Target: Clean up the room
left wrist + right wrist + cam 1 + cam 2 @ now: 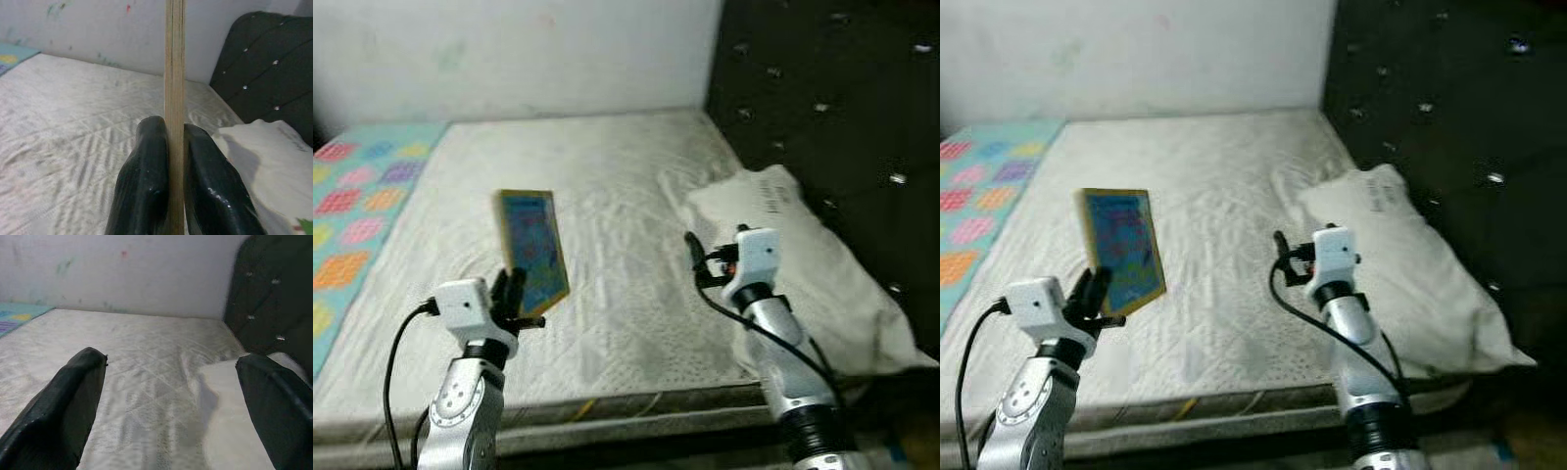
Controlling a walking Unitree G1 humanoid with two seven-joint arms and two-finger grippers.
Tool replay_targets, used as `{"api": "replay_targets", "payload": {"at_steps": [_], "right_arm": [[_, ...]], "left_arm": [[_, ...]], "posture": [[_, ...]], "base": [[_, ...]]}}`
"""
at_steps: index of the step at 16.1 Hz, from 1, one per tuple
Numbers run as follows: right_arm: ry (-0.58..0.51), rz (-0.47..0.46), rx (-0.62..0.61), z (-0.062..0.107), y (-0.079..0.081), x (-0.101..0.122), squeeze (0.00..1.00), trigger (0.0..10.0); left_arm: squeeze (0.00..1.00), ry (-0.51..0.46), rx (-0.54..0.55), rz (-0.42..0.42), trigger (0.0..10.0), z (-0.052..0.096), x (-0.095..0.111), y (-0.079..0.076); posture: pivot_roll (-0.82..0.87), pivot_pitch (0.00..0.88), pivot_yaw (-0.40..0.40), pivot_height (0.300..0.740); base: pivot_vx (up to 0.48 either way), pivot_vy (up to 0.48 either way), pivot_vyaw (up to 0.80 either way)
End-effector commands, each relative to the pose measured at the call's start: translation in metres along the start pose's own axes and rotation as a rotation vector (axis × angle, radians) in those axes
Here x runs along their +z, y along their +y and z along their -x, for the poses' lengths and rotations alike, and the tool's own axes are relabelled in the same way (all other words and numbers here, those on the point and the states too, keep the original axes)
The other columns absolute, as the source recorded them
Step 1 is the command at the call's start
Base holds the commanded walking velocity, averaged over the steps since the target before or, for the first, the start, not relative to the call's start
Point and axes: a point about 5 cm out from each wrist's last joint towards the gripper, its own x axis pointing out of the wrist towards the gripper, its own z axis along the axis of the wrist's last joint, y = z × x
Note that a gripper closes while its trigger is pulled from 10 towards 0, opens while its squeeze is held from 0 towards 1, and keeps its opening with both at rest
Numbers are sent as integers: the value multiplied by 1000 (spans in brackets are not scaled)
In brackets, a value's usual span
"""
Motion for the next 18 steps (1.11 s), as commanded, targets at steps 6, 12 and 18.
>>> {"api": "replay_targets", "payload": {"at_steps": [6, 12, 18], "right_arm": [[-7, 9, -22, -1, -7, 2, 0, 10000], [-7, 11, -21, -2, -7, 2, 0, 10000], [-9, 15, -18, -3, -7, 3, 0, 10000]], "left_arm": [[0, -29, 9, 19, 10000, -6, 6, -9], [0, -21, 11, 14, 10000, -7, 5, -10], [0, -21, 12, 21, 10000, -7, 4, -11]], "posture": [[-121, 0, 36, 740], [-122, 0, 34, 740], [-124, 0, 30, 740]], "base": [[0, 0, 0], [0, -164, 0], [0, -328, 0]]}}
